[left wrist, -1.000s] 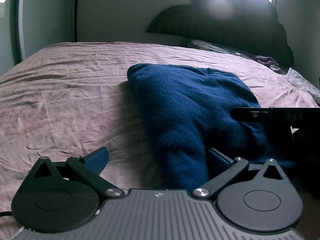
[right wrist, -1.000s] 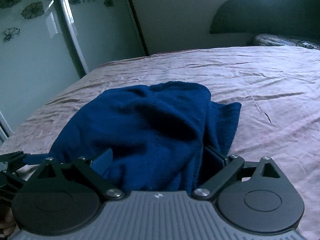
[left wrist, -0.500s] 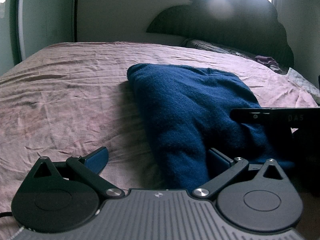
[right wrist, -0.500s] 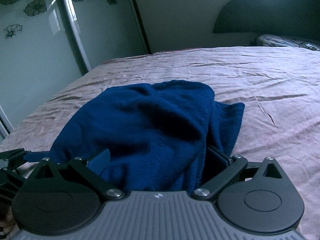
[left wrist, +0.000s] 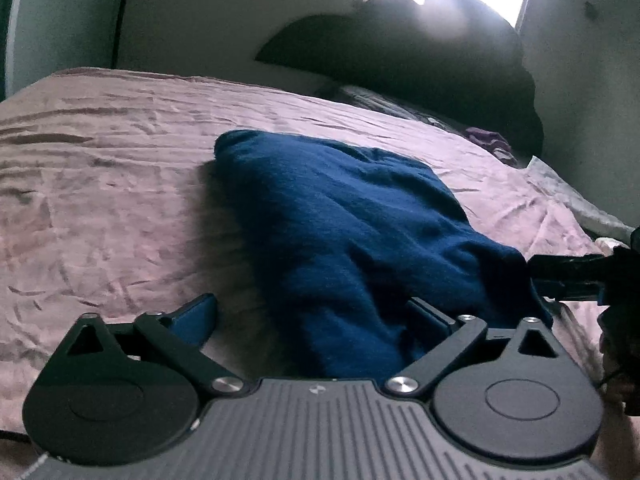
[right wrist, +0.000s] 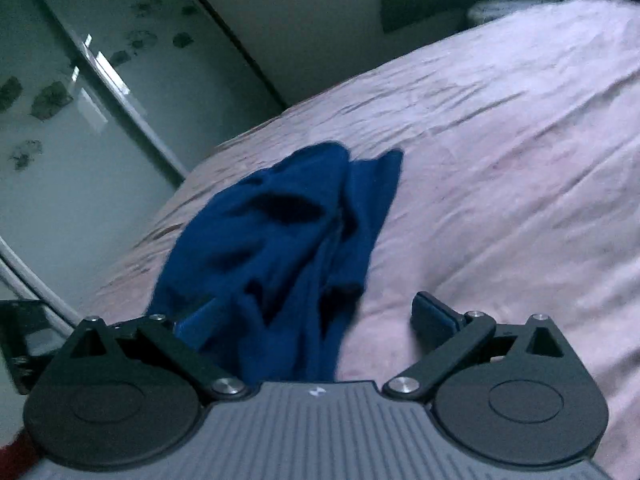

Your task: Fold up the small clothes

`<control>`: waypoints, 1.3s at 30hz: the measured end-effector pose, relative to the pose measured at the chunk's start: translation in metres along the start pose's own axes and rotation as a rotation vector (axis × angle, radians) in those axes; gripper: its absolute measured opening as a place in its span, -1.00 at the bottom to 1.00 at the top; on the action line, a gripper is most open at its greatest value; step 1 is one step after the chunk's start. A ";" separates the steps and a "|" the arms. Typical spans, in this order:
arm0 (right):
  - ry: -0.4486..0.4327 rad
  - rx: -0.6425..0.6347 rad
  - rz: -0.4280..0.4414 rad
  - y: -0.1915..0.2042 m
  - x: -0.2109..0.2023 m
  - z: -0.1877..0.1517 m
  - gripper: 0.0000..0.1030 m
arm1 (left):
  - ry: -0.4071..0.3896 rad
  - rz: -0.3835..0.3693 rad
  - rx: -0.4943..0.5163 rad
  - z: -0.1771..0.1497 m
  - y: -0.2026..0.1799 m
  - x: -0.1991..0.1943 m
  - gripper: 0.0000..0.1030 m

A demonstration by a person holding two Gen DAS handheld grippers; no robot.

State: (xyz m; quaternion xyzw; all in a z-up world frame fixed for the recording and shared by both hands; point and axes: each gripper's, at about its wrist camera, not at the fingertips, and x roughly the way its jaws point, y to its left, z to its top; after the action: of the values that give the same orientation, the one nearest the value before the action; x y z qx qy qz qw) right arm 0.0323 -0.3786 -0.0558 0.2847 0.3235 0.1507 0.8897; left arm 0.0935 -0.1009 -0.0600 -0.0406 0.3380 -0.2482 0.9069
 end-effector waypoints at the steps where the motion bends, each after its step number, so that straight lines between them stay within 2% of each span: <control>1: 0.016 0.015 0.029 0.002 0.004 0.000 1.00 | 0.001 -0.002 0.006 0.000 -0.001 0.000 0.58; 2: 0.038 0.006 0.058 0.006 0.010 0.000 1.00 | 0.006 -0.010 0.014 0.001 -0.003 0.000 0.44; 3: 0.047 -0.025 0.064 0.012 0.014 -0.001 1.00 | 0.012 -0.022 0.019 0.001 -0.006 0.001 0.10; 5: 0.060 -0.101 0.018 0.028 0.023 -0.002 0.99 | 0.008 -0.023 0.015 0.001 -0.007 0.000 -0.22; 6: 0.062 -0.113 -0.002 0.033 0.025 -0.002 0.93 | 0.010 -0.029 0.010 0.001 -0.006 0.000 -0.43; 7: 0.058 -0.112 -0.013 0.036 0.026 -0.003 0.35 | 0.008 -0.034 -0.002 0.002 -0.005 -0.001 -0.52; 8: 0.057 -0.086 -0.021 0.035 0.027 -0.003 -0.46 | 0.006 -0.035 -0.011 0.003 -0.004 -0.003 -0.55; 9: 0.053 -0.044 -0.032 0.032 0.028 -0.005 -0.56 | 0.004 -0.040 -0.014 0.004 -0.003 -0.004 -0.60; 12: 0.026 0.028 0.001 0.027 0.024 -0.012 -0.63 | 0.006 -0.047 -0.005 0.011 -0.001 -0.008 -0.63; 17: -0.017 0.120 0.116 0.033 0.008 -0.019 -0.67 | -0.018 -0.013 0.021 0.026 0.004 -0.031 -0.66; 19: -0.010 0.097 0.117 0.040 0.002 -0.024 -0.67 | -0.001 -0.001 0.037 0.026 0.008 -0.036 -0.66; 21: 0.010 0.075 0.076 0.041 0.002 -0.030 -0.66 | 0.047 0.009 0.045 0.016 0.010 -0.031 -0.64; 23: 0.039 0.054 0.001 0.039 0.001 -0.036 -0.60 | 0.063 0.036 0.075 0.006 0.008 -0.027 -0.48; 24: 0.039 0.053 -0.004 0.040 -0.001 -0.038 -0.57 | 0.059 0.042 0.082 0.004 0.007 -0.029 -0.22; 26: -0.014 0.030 -0.068 0.049 -0.016 -0.036 -0.38 | 0.040 0.056 0.087 0.006 0.006 -0.038 0.00; 28: -0.092 -0.050 -0.178 0.067 -0.030 -0.030 -0.33 | 0.001 0.095 0.088 0.008 0.008 -0.050 0.51; 29: -0.124 -0.109 -0.206 0.080 -0.037 -0.027 -0.31 | -0.026 0.121 0.089 0.009 0.008 -0.056 0.57; 31: -0.145 -0.179 -0.177 0.100 -0.037 -0.023 -0.31 | -0.045 0.146 0.118 0.009 0.005 -0.061 0.59; 34: -0.056 -0.261 -0.068 0.124 -0.017 -0.030 -0.25 | 0.000 0.155 0.175 0.000 -0.001 -0.053 0.55; 35: -0.021 -0.278 -0.068 0.126 -0.004 -0.031 -0.21 | 0.028 0.168 0.190 -0.005 -0.002 -0.048 0.52; 37: 0.048 -0.301 -0.134 0.123 0.016 -0.040 -0.22 | 0.044 0.182 0.192 -0.013 0.000 -0.047 0.53; 38: 0.063 -0.312 -0.193 0.120 0.021 -0.045 -0.23 | 0.037 0.181 0.178 -0.015 0.002 -0.052 0.52; 39: 0.049 -0.315 -0.207 0.120 0.019 -0.049 -0.22 | 0.029 0.177 0.165 -0.015 0.004 -0.057 0.54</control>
State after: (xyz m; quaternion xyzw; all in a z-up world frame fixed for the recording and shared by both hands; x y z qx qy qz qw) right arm 0.0041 -0.2549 -0.0235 0.1034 0.3449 0.1139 0.9260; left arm 0.0484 -0.0689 -0.0384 0.0677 0.3317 -0.1947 0.9206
